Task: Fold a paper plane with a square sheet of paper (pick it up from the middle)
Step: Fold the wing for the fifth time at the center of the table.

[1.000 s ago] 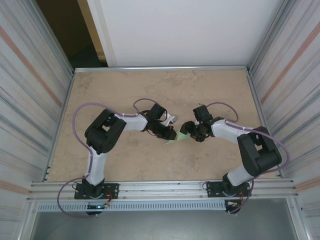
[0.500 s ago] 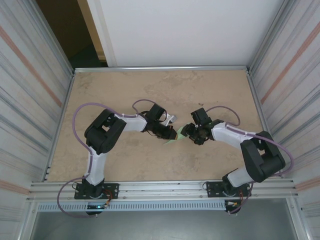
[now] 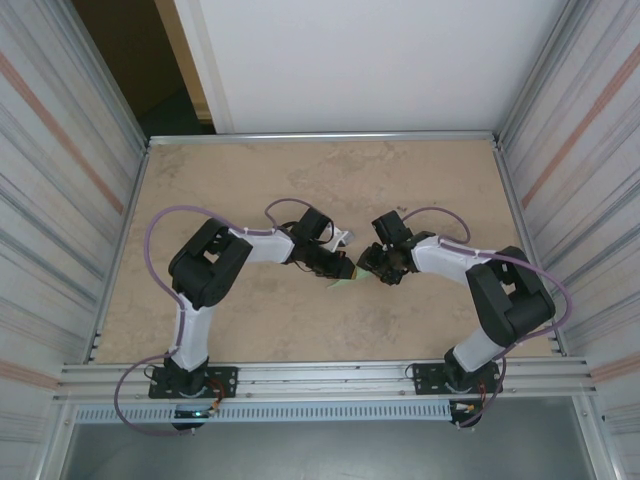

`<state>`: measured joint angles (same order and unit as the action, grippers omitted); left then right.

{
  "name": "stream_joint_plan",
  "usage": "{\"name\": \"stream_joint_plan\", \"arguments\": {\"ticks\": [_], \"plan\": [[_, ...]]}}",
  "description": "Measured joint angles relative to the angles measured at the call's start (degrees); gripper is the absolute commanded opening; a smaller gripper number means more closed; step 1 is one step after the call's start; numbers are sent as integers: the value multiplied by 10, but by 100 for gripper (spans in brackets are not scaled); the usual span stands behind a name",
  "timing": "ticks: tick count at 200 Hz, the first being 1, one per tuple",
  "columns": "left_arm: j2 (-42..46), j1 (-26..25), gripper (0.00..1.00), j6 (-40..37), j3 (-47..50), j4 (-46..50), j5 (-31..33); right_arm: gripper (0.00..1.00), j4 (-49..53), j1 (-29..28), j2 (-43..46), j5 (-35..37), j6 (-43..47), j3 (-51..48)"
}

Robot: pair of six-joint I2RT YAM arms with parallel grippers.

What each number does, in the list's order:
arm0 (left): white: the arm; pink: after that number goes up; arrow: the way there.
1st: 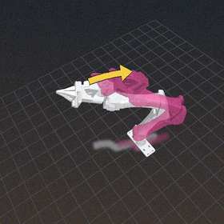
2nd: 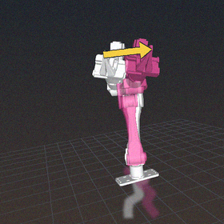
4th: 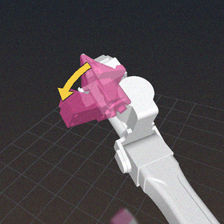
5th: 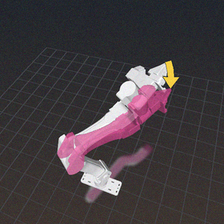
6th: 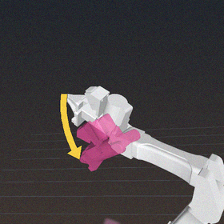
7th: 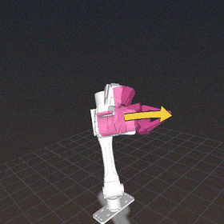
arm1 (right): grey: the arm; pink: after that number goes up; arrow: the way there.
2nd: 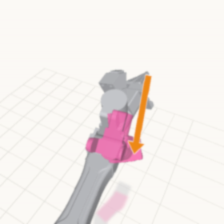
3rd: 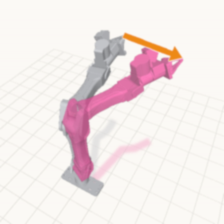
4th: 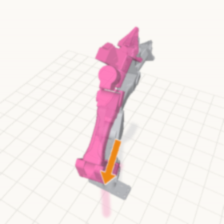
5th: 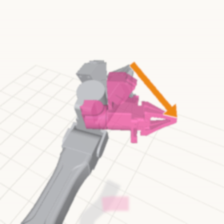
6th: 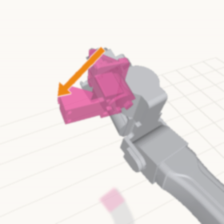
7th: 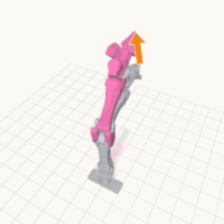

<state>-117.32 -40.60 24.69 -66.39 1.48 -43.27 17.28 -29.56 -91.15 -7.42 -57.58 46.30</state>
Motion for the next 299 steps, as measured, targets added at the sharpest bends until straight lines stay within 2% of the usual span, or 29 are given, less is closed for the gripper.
{"name": "stream_joint_plan", "arguments": {"ticks": [113, 174, 260, 299], "plan": [[29, 7, 22, -25, 25, 16, 13, 51, 29, 0, -19, 1, 6, 24], [56, 8, 28, -24, 32, 18, 15, 51, 40, -1, -26, 1, 13, 32], [72, 7, 28, -44, 50, 55, 42, 51, 42, -2, -27, 1, 13, 34], [71, 3, 24, -52, 48, 76, 60, 51, 44, -2, -29, 1, 14, 36]]}}
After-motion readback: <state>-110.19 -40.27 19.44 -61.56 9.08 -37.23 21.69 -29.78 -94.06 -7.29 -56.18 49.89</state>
